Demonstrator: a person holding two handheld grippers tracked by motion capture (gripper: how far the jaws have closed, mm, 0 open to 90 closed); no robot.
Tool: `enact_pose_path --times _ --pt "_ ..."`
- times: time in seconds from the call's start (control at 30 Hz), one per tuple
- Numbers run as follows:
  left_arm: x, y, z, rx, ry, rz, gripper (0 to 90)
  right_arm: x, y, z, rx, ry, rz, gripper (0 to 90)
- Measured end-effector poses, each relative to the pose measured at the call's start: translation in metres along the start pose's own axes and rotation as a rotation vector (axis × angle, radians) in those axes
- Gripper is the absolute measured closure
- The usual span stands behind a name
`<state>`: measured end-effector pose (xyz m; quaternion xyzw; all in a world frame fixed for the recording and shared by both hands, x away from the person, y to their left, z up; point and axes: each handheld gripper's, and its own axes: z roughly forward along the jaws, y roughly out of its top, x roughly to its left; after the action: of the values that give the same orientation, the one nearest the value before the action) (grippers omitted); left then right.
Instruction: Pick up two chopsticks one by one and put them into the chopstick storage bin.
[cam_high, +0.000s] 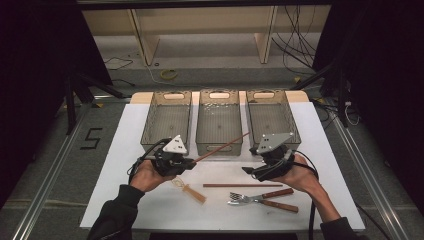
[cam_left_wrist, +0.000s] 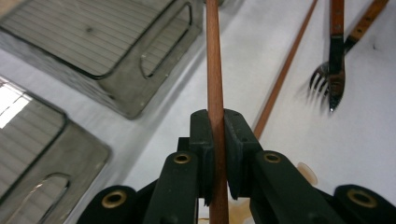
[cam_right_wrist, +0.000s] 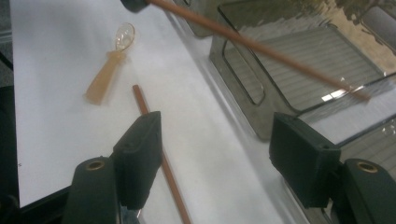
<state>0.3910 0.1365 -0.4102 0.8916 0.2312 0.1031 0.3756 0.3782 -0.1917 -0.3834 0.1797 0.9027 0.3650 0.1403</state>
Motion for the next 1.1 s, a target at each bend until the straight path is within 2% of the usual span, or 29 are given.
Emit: enact_pose_path --times 0.1,0.17,0.2,0.3,0.47,0.57,0.8,0.93,0.97,1.0,1.1 --pt "0.003 0.0 -0.004 -0.023 0.008 -0.016 82.8 0.0 -0.004 0.0 -0.001 -0.012 0.017 35.2" --pt "0.007 -0.001 -0.008 -0.053 0.035 -0.049 82.7 -0.001 -0.007 0.002 -0.004 -0.016 0.039 34.6" --pt "0.009 -0.001 -0.01 -0.063 0.041 -0.061 82.7 -0.002 -0.011 0.004 -0.009 -0.012 0.066 34.2" --pt "0.015 -0.002 -0.016 -0.091 0.072 -0.092 82.8 -0.002 -0.016 0.006 -0.017 -0.014 0.091 32.8" --pt "0.028 -0.005 -0.025 -0.128 0.118 -0.155 82.7 -0.003 -0.026 0.008 -0.067 -0.013 0.162 29.7" --pt "0.036 -0.006 -0.028 -0.141 0.142 -0.19 82.7 -0.003 -0.03 0.009 -0.082 -0.01 0.186 29.3" --pt "0.06 -0.007 -0.034 -0.169 0.195 -0.264 82.7 -0.001 -0.035 0.009 -0.081 -0.022 0.198 28.5" --pt "0.076 -0.011 -0.036 -0.174 0.239 -0.317 82.7 0.0 -0.039 0.008 -0.086 -0.028 0.206 27.6" --pt "0.083 -0.013 -0.036 -0.166 0.261 -0.338 82.7 0.0 -0.04 0.008 -0.087 -0.03 0.208 27.6" --pt "0.083 -0.013 -0.036 -0.166 0.261 -0.338 82.7 0.0 -0.04 0.008 -0.087 -0.03 0.208 27.6" --pt "0.095 -0.018 -0.034 -0.163 0.287 -0.387 82.7 0.0 -0.043 0.008 -0.089 -0.034 0.215 27.4"
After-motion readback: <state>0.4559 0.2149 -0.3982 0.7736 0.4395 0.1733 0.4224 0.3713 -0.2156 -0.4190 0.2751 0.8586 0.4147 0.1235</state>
